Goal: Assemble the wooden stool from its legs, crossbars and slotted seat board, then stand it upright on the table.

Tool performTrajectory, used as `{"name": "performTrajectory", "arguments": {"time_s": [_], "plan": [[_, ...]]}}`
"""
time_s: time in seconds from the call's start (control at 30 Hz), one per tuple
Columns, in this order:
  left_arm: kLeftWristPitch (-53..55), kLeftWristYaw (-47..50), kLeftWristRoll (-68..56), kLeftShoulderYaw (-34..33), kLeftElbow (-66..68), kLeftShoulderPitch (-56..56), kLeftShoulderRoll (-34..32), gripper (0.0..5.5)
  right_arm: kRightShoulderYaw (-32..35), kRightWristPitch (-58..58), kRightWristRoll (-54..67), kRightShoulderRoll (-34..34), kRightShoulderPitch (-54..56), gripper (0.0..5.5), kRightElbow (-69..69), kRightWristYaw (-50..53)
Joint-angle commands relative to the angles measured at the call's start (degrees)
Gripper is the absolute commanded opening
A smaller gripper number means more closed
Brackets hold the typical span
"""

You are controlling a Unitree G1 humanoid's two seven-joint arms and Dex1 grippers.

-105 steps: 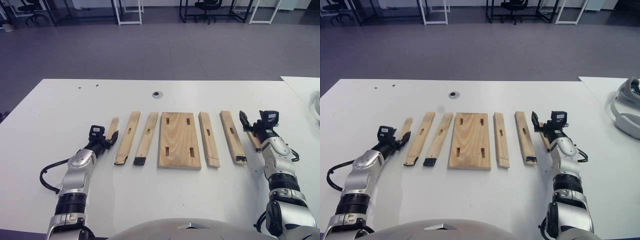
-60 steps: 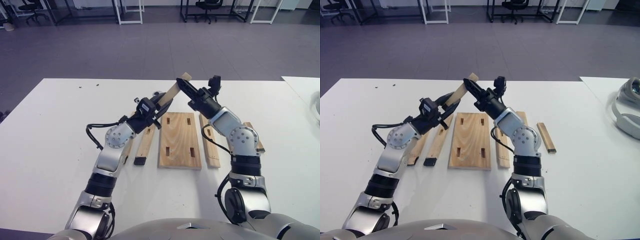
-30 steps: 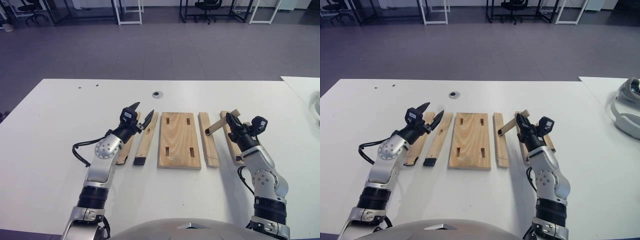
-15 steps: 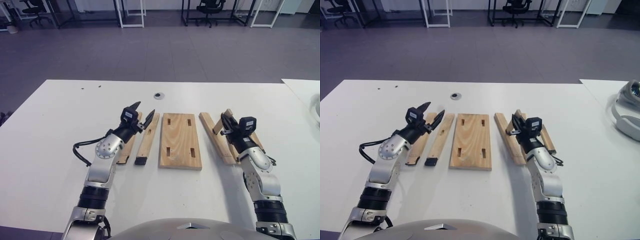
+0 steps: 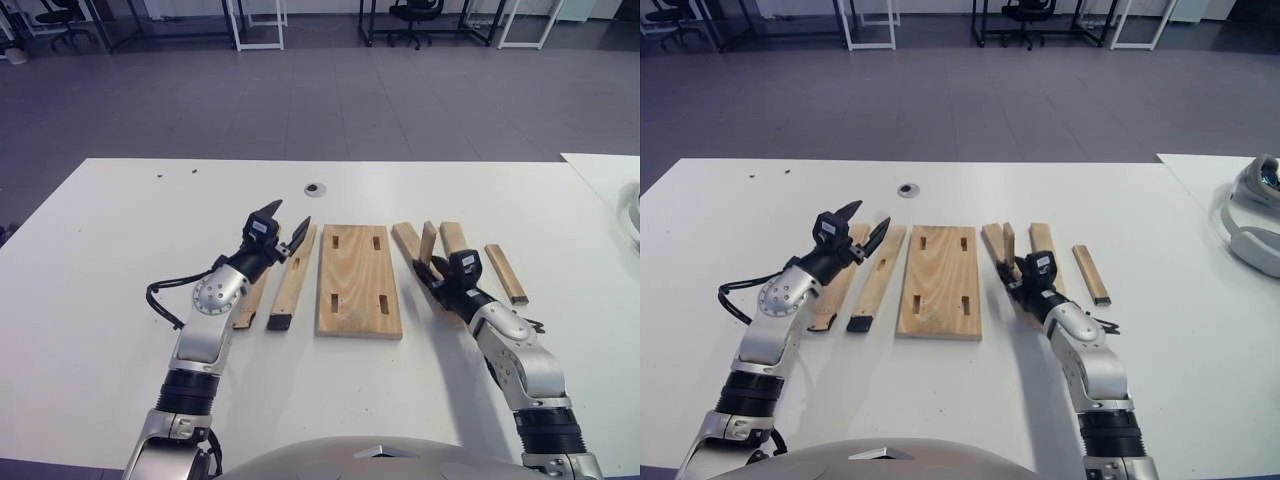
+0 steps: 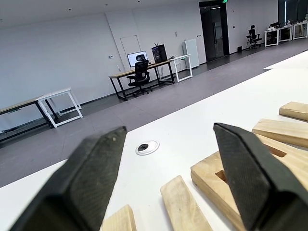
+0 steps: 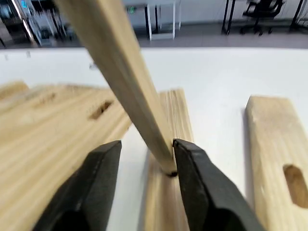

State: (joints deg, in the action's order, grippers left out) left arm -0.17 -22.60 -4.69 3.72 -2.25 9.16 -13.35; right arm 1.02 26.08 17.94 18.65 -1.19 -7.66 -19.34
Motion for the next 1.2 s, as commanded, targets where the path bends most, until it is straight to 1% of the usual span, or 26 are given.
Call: {"name": "performTrajectory", "arguments": {"time_s": [0.03, 0.23, 0.27, 0.4, 0.43, 0.5, 0.57, 0.6, 0.7, 0.77, 0.83, 0.9, 1.03, 1.2], "plan": [[1.3, 0.4, 0.1, -0.2, -1.0, 0.1, -0.2, 3.3, -0.7, 11.0, -1.1, 3.5, 1.4, 2.94, -4.5, 1.3], [1.6, 0.9, 0.4, 0.4, -1.3, -0.3, 0.2, 3.3, -1.0, 19.5, -3.4, 5.2, 2.6, 3.88, -4.7, 3.0], [1.7, 1.0, 0.4, 0.5, -1.5, -0.3, 0.3, 3.3, -1.3, 21.2, -3.2, 5.4, 2.4, 3.88, -4.9, 2.6], [2.9, 1.2, 0.3, 0.9, -2.7, -0.4, 0.6, 3.3, -2.9, 24.6, -3.3, 5.4, 2.2, 3.04, -5.7, 2.3], [3.6, 1.3, 0.0, 0.8, -3.2, -0.3, 0.8, 3.3, -3.1, 24.8, -3.8, 5.4, 2.5, 2.9, -5.5, 2.7], [6.1, 1.6, -1.4, 0.2, -4.6, -0.1, 1.5, 3.3, -3.4, 24.6, -4.9, 5.6, 3.0, 2.56, -5.4, 3.4], [10.8, 2.0, -4.5, -0.9, -6.4, 0.1, 2.8, 3.3, -3.1, 24.1, -5.3, 5.5, 3.6, 2.18, -5.5, 3.8], [13.6, 2.3, -6.6, -1.6, -7.5, 0.3, 3.7, 3.3, -3.0, 24.1, -5.5, 5.6, 3.9, 2.1, -6.1, 3.5], [22.6, 3.2, -15.7, -4.4, -11.0, 0.7, 6.8, 3.3, -1.5, 25.7, -4.4, 5.5, 5.2, 2.09, -9.7, 3.1], [31.3, 6.2, -27.8, -9.0, -13.0, 1.8, 11.1, 3.3, 0.2, 23.1, -2.0, 6.0, 7.0, 2.09, -14.6, 0.4], [38.4, 10.3, -40.2, -13.7, -13.5, 3.5, 15.0, 3.3, 0.1, 19.6, -0.7, 7.7, 7.7, 2.09, -18.7, -3.5], [43.1, 14.2, -48.2, -16.2, -12.9, 5.4, 17.2, 3.3, -0.9, 16.2, 0.0, 8.7, 7.8, 2.09, -21.2, -7.0], [48.2, 19.5, -62.0, -17.9, -13.5, 8.4, 19.8, 3.3, -4.6, 11.4, 2.3, 8.3, 7.9, 2.09, -25.3, -12.4], [48.8, 22.4, -66.9, -16.9, -14.3, 8.4, 19.1, 3.3, -6.1, 9.6, 4.0, 8.5, 8.0, 2.09, -27.5, -15.4]]}}
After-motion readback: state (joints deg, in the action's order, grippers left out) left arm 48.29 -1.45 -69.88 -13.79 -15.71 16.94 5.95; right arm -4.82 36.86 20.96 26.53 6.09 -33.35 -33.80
